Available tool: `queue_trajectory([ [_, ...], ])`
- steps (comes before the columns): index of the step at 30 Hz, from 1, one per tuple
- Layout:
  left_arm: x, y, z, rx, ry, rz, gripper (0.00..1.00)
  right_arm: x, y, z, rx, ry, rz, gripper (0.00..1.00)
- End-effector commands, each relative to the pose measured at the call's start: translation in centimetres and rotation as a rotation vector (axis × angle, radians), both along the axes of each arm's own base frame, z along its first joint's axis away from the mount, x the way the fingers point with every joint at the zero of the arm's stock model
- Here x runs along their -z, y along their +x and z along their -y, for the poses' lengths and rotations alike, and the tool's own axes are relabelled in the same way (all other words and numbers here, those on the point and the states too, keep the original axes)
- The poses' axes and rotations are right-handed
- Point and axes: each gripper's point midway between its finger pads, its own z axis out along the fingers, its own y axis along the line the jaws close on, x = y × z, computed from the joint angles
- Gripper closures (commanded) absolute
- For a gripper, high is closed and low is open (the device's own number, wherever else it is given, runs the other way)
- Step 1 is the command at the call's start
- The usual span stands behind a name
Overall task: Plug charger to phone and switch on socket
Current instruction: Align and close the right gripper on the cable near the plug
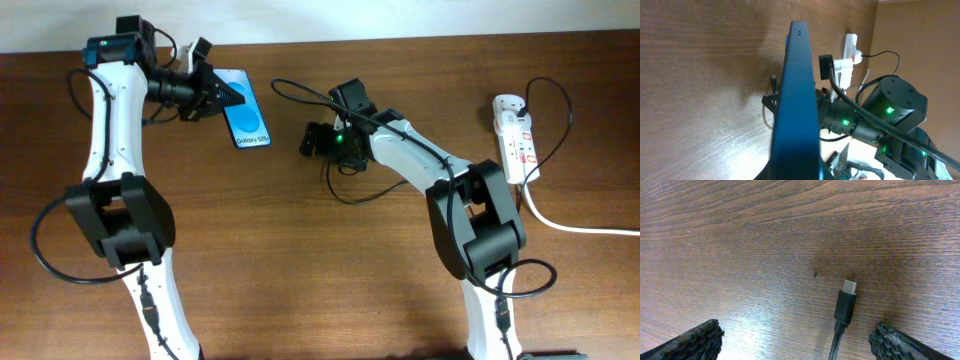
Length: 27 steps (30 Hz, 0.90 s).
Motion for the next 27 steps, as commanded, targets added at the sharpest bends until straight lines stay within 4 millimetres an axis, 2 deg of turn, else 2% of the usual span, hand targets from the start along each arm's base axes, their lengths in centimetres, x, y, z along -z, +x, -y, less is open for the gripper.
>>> queue_trajectory([
  [1, -1.25, 0.17, 0.60, 0.019, -0.038, 0.043, 1.00, 4.65, -1.85, 1.75, 0.026, -0.086, -0.099, 0.02],
  [27, -1.25, 0.06, 0.63, 0.019, -0.041, 0.037, 1.00, 4.65, -1.86, 1.74, 0.025, -0.086, -0.099, 0.02],
])
